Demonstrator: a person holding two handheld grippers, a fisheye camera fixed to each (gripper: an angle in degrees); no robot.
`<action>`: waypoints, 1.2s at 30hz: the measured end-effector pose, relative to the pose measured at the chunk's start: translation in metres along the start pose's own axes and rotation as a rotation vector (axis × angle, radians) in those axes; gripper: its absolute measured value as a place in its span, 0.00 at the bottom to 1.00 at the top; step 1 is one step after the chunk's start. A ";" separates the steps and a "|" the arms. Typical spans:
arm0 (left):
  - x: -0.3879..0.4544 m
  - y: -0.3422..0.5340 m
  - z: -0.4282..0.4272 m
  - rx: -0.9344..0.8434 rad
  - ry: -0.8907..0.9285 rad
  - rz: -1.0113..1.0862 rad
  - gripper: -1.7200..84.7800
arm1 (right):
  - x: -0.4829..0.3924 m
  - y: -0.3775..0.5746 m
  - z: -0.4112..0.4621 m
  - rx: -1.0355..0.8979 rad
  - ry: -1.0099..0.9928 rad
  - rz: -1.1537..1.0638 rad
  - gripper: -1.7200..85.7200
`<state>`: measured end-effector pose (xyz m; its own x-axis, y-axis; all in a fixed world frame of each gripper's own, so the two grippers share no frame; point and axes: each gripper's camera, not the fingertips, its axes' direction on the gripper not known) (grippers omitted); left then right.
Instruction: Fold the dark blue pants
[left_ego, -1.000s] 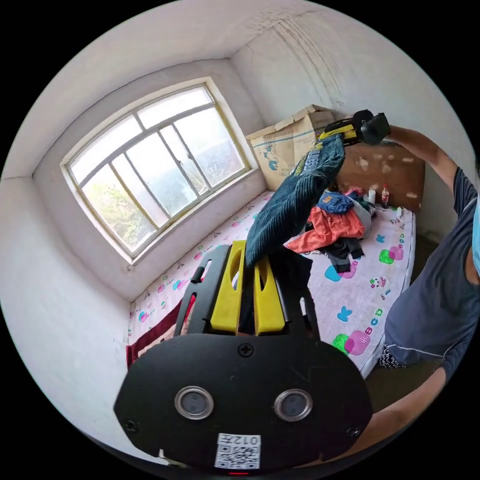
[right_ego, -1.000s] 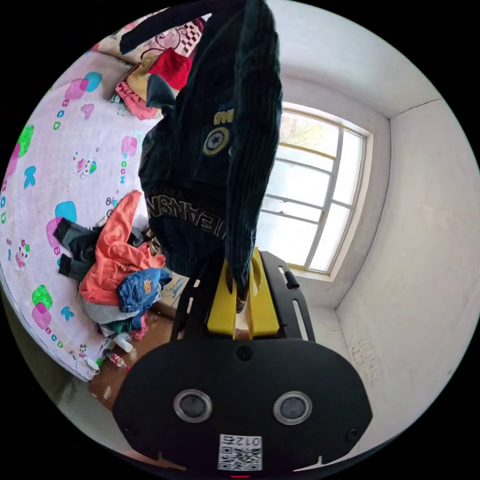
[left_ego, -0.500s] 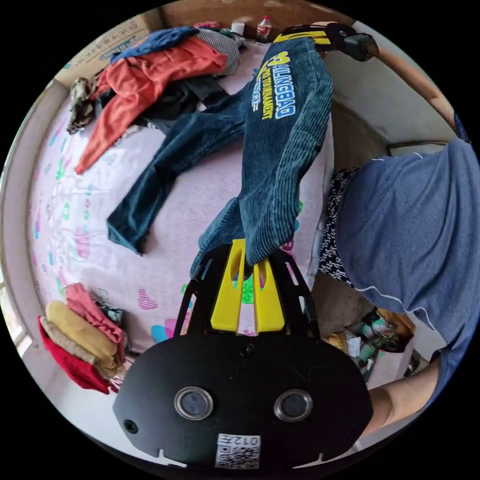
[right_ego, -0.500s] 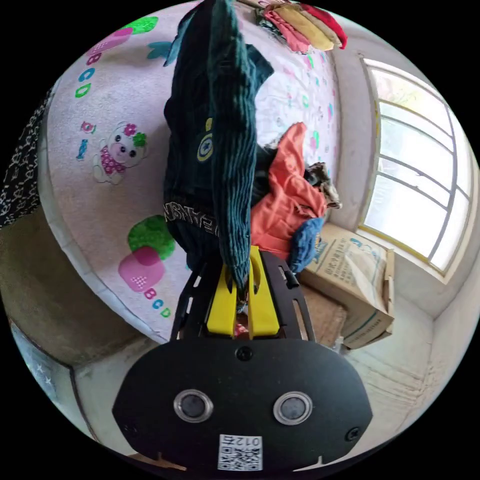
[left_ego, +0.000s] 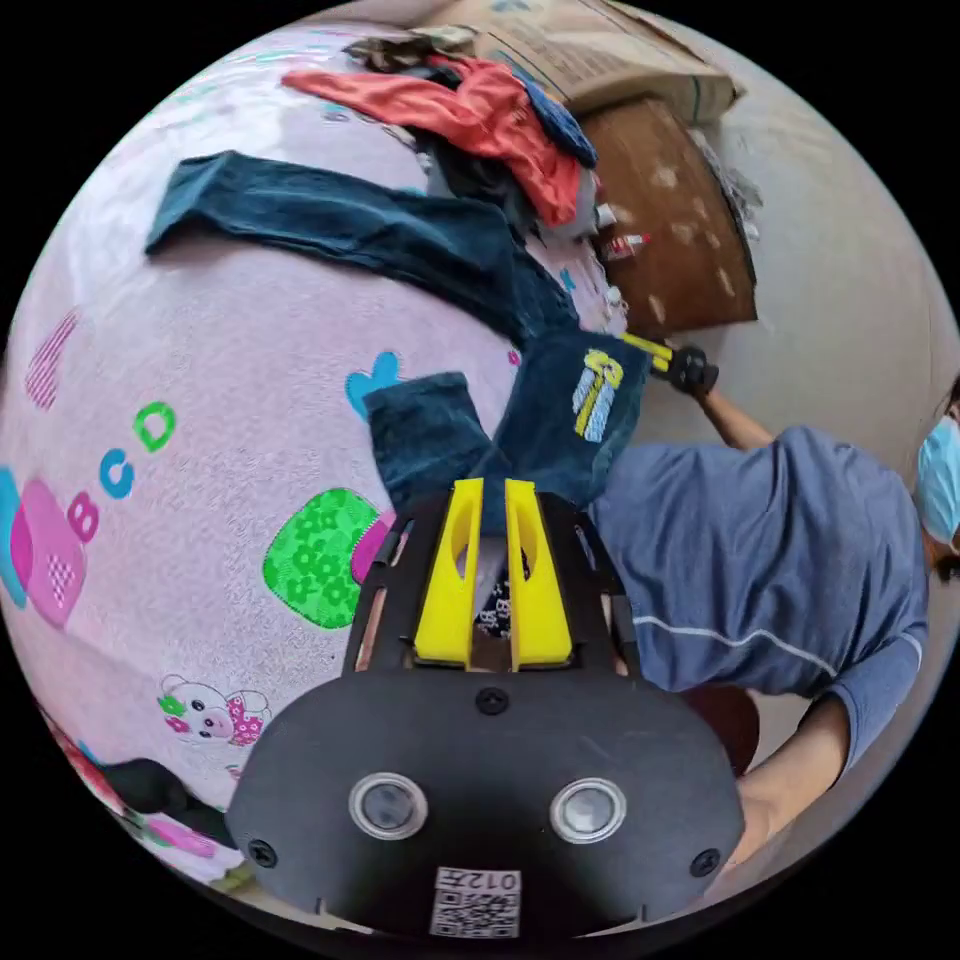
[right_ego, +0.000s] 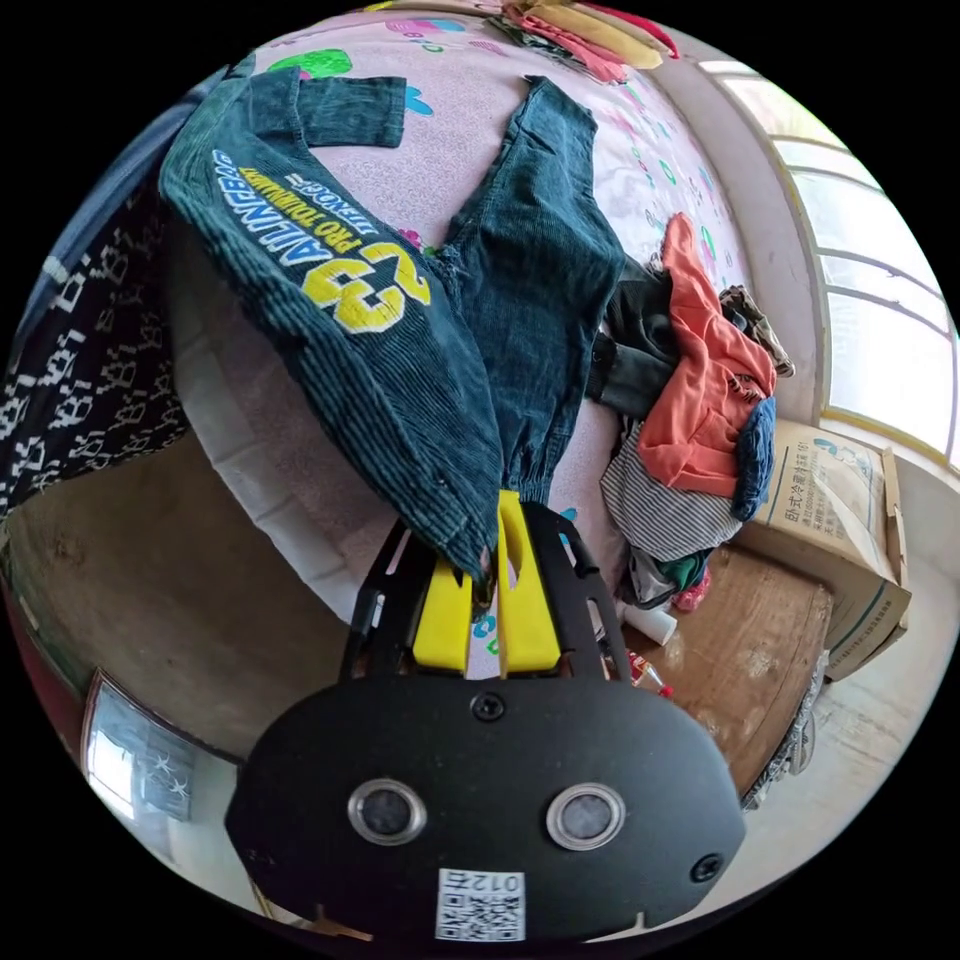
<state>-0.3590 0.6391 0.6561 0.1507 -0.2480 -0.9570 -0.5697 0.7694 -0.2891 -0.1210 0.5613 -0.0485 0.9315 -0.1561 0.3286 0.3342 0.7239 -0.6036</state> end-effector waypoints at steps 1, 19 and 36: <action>-0.033 0.004 -0.022 0.161 0.044 -0.123 0.06 | -0.002 0.008 0.005 -0.013 -0.016 0.011 0.07; -0.246 -0.084 0.024 0.792 0.348 -0.610 0.07 | 0.020 0.076 0.051 -0.169 -0.145 0.053 0.07; -0.149 0.168 0.059 0.543 -0.087 -0.315 0.08 | 0.029 0.121 0.071 -0.100 -0.039 0.082 0.07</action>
<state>-0.4295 0.8398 0.7492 0.3226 -0.4802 -0.8157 0.0007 0.8619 -0.5071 -0.0636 0.6918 -0.0605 0.9508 -0.0714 0.3016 0.2712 0.6623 -0.6984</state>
